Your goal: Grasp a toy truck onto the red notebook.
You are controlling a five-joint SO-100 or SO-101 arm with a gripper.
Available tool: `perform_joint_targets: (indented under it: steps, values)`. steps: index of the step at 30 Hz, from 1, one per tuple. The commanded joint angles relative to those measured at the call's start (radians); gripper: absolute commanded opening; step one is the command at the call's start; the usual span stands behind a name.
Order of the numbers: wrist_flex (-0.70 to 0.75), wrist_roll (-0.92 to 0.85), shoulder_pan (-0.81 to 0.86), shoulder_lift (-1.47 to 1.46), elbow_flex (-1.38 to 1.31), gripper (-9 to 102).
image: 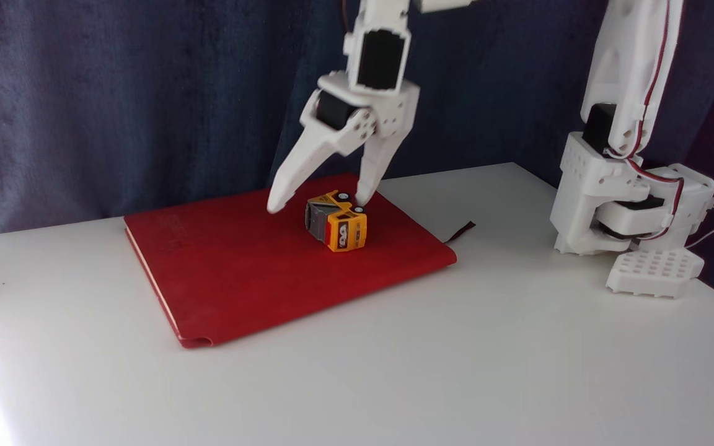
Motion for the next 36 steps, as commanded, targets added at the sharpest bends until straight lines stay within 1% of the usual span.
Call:
perform_joint_targets:
  steps: [1,3,4,6,9,12,16,19,25,27,32,34,36]
  values:
    - [0.026,-0.005,-0.034,0.170,0.080,38]
    - [0.040,-0.005,-0.083,0.305,0.179,33]
    - [0.043,0.003,-0.118,0.376,0.236,29]
    - [0.034,0.026,-0.212,0.518,0.359,22]
    - [-0.051,0.123,-0.373,0.693,0.535,12]
    - [-0.144,0.224,-0.505,0.729,0.612,10]
    - [-0.252,0.310,-0.609,0.752,0.675,11]
    - [-0.290,0.357,-0.649,0.899,0.765,11]
    - [-0.262,0.360,-0.706,1.342,1.011,9]
    - [-0.244,0.360,-0.706,1.448,1.081,9]
    - [-0.256,0.387,-0.678,1.545,1.204,8]
    - [-0.242,0.396,-0.655,1.658,1.266,9]
    - [-0.184,0.396,-0.630,1.829,1.338,9]
